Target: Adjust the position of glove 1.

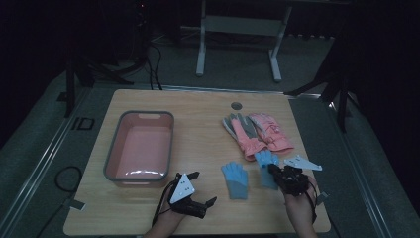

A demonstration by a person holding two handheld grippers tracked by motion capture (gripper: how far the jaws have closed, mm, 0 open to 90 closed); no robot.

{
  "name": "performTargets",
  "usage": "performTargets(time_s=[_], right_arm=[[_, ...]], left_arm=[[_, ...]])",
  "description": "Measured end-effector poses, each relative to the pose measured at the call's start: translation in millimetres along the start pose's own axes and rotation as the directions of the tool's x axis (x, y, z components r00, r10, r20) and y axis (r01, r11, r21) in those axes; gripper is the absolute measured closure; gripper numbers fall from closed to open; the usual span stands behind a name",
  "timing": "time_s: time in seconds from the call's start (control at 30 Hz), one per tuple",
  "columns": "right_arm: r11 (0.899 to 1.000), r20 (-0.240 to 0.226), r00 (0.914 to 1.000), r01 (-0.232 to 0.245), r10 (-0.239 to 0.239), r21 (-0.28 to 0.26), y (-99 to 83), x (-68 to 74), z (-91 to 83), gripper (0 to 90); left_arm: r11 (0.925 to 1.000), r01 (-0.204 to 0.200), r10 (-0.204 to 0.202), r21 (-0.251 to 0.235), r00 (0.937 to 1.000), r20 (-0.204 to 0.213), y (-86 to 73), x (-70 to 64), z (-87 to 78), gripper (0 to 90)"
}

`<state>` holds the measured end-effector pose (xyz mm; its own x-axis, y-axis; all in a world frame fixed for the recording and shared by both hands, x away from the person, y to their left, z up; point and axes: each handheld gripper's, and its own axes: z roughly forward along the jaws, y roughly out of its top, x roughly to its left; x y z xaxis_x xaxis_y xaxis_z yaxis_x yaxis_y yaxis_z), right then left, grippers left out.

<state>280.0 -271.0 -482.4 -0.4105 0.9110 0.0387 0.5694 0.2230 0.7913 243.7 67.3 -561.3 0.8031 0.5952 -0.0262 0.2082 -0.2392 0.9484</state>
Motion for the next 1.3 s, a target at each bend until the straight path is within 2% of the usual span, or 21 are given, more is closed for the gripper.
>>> performTargets(time_s=[0.07, 0.17, 0.2, 0.27, 0.33, 0.4, 0.57, 0.73, 1.07, 1.3], right_arm=[[1.000, -0.018, 0.9997, 0.017, -0.017, -0.010, 7.5, 11.1, -0.2, 86.1], [1.000, -0.031, 0.9993, 0.020, -0.020, -0.016, 10.6, 16.3, 0.1, 86.1], [1.000, -0.065, 0.9975, 0.025, -0.026, -0.016, 17.2, 28.9, 2.9, 86.1], [0.999, -0.095, 0.9948, 0.036, -0.037, -0.012, 19.6, 38.1, 6.6, 86.1], [0.999, -0.101, 0.9941, 0.040, -0.041, -0.010, 19.5, 42.3, 8.6, 86.1], [0.999, -0.136, 0.9902, 0.034, -0.033, 0.007, 15.4, 53.6, 15.0, 86.0], [0.998, -0.152, 0.9878, 0.042, -0.034, 0.045, 5.1, 66.3, 25.6, 86.0], [0.996, -0.165, 0.9849, 0.064, -0.052, 0.065, 1.2, 71.8, 34.9, 85.9], [0.990, -0.193, 0.9790, 0.088, -0.066, 0.109, -5.8, 71.2, 49.7, 85.8], [0.986, -0.187, 0.9796, 0.099, -0.073, 0.133, -9.6, 68.5, 58.6, 85.3]], left_arm=[[1.0000, -0.003, 0.003, 0.000, 1.0000, -0.001, 0.0, -0.4, 0.0, 0.6], [1.0000, -0.004, 0.004, -0.001, 1.0000, 0.000, 0.0, -0.6, 0.1, 0.6], [1.0000, -0.004, 0.004, -0.001, 1.0000, 0.001, 0.0, -0.6, 0.0, 0.6], [1.0000, -0.006, 0.006, 0.000, 1.0000, 0.002, 0.0, -0.2, -0.1, 0.6], [1.0000, -0.005, 0.005, 0.001, 1.0000, 0.002, 0.0, -0.3, -0.1, 0.6], [1.0000, -0.005, 0.005, 0.000, 1.0000, 0.001, 0.0, -0.5, 0.0, 0.6], [1.0000, -0.004, 0.004, -0.001, 1.0000, 0.001, 0.0, -0.6, 0.0, 0.6], [1.0000, -0.003, 0.003, 0.000, 1.0000, 0.002, 0.0, -0.4, -0.1, 0.6], [1.0000, -0.004, 0.004, 0.000, 1.0000, 0.004, 0.0, -0.4, -0.1, 0.6], [1.0000, -0.004, 0.004, 0.000, 1.0000, 0.005, 0.0, -0.1, 0.0, 0.6]])
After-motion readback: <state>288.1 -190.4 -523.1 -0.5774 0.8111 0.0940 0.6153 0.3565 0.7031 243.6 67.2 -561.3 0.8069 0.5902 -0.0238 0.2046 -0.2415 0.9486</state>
